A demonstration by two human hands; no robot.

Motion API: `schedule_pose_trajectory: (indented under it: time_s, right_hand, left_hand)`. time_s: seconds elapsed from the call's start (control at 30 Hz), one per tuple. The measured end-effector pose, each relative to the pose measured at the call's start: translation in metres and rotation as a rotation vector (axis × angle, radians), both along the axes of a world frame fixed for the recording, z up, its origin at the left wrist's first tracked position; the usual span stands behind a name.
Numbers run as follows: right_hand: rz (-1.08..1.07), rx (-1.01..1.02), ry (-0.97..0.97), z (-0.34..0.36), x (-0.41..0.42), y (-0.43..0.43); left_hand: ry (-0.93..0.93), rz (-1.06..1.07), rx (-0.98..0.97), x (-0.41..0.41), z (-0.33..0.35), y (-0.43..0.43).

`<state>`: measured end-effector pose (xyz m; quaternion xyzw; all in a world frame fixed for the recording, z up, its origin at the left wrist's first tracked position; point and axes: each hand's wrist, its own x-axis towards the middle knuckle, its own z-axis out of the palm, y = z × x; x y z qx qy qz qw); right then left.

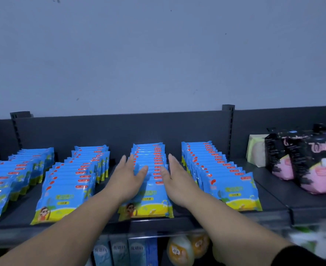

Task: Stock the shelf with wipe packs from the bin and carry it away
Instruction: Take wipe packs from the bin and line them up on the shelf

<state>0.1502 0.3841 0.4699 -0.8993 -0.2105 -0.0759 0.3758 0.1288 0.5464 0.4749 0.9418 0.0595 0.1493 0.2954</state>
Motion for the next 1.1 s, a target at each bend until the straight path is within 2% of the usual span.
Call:
schedule_pose_trajectory:
  time_s: [0.13,0.23,0.33,0.43,0.53,0.7,0.9,1.1]
  right_hand:
    - [-0.032,-0.066,-0.167,0.013,-0.011,-0.041]
    - [-0.138,-0.269,-0.251,0.009,-0.009,-0.088]
    - [-0.217,-0.502,-0.200,-0.001,-0.005,-0.128]
    - [-0.180,-0.616,-0.146,-0.010,-0.005,-0.147]
    - [-0.171,-0.637,-0.170,-0.016,-0.006,-0.157]
    - [-0.168,-0.659,-0.135,-0.013,-0.010,-0.159]
    - [-0.208,-0.624,-0.183,-0.003,-0.016,-0.135]
    - [-0.116,-0.527,-0.241,0.009,-0.023,-0.069]
  left_hand:
    - [-0.174,-0.070,0.140,-0.009,0.002,-0.045]
    - [-0.227,-0.197,0.253,-0.018,-0.005,-0.084]
    - [-0.210,-0.301,0.417,-0.017,-0.016,-0.118]
    - [-0.100,-0.327,0.479,-0.011,-0.025,-0.140]
    - [-0.027,-0.336,0.506,-0.009,-0.030,-0.152]
    - [-0.006,-0.332,0.490,-0.010,-0.029,-0.155]
    - [-0.109,-0.271,0.431,-0.022,-0.019,-0.132]
    - [-0.203,-0.148,0.414,-0.044,-0.010,-0.057]
